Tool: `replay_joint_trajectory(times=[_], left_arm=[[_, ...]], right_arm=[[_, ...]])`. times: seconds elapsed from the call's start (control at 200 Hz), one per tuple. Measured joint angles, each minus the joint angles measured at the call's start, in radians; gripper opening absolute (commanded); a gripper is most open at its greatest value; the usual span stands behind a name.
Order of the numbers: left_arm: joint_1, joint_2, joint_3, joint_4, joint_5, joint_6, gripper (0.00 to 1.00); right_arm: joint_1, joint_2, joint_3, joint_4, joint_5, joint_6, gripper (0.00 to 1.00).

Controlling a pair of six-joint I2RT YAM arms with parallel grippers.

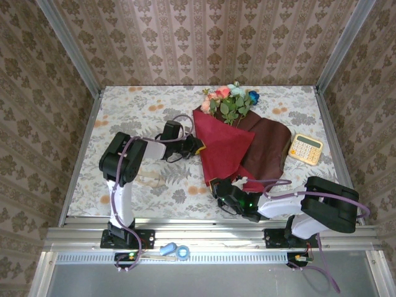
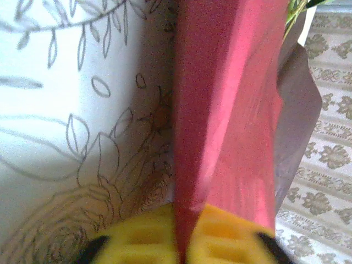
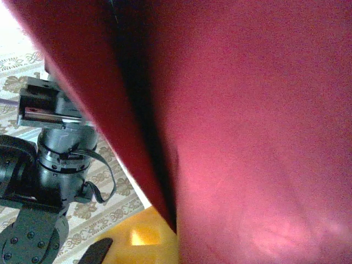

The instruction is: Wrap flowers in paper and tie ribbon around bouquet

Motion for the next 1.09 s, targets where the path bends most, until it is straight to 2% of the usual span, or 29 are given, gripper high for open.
replay_joint_trajectory(times=[0.115, 0.175, 0.275, 0.335, 0.39, 0.54, 0.61, 0.655, 0.715, 0.825, 0.865, 0.92, 1.085, 1.095], left_arm=[[0.017, 0.015, 0.006, -0.013, 0.019, 0.003, 0.00], [0.024, 0.021, 0.014, -0.019, 0.038, 0.005, 0.20], [0.042, 0.031, 0.059, -0.029, 0.034, 0.014, 0.23], [0.065, 0.047, 0.092, -0.029, 0.016, 0.018, 0.18], [0.084, 0.062, 0.112, -0.029, 0.007, 0.022, 0.00], [0.107, 0.103, 0.137, -0.026, 0.019, 0.023, 0.00], [0.108, 0.112, 0.150, -0.026, 0.029, 0.020, 0.22], [0.111, 0.115, 0.164, -0.023, 0.045, 0.014, 0.29], [0.113, 0.127, 0.198, -0.019, 0.032, 0.009, 0.32], [0.122, 0.158, 0.246, -0.018, 0.031, 0.004, 0.29], [0.123, 0.167, 0.258, -0.017, 0.032, 0.001, 0.21], [0.127, 0.187, 0.278, -0.014, 0.023, -0.001, 0.00], [0.143, 0.223, 0.308, -0.012, 0.046, -0.010, 0.00], [0.143, 0.223, 0.310, -0.012, 0.046, -0.010, 0.03]], right_arm=[[-0.013, -0.006, 0.000, 0.000, -0.002, 0.000, 0.00], [-0.016, -0.008, 0.000, 0.001, -0.005, 0.000, 0.00], [-0.015, -0.010, -0.005, -0.002, -0.022, 0.000, 0.00], [-0.015, -0.010, -0.006, -0.003, -0.026, 0.000, 0.00], [-0.015, -0.010, -0.006, -0.003, -0.031, 0.000, 0.00], [-0.018, -0.010, -0.006, 0.000, -0.039, 0.000, 0.00], [-0.019, -0.010, -0.006, 0.000, -0.039, 0.000, 0.00], [-0.019, -0.010, -0.006, -0.001, -0.045, 0.000, 0.00], [-0.019, -0.010, -0.006, 0.000, -0.054, 0.000, 0.00], [-0.019, -0.009, -0.006, 0.000, -0.066, 0.000, 0.00], [-0.019, -0.009, -0.006, 0.000, -0.069, 0.000, 0.00], [-0.019, -0.009, -0.006, 0.000, -0.070, 0.000, 0.00], [-0.026, -0.009, -0.006, 0.008, -0.072, 0.000, 0.00], [-0.026, -0.009, -0.006, 0.008, -0.072, 0.000, 0.00]])
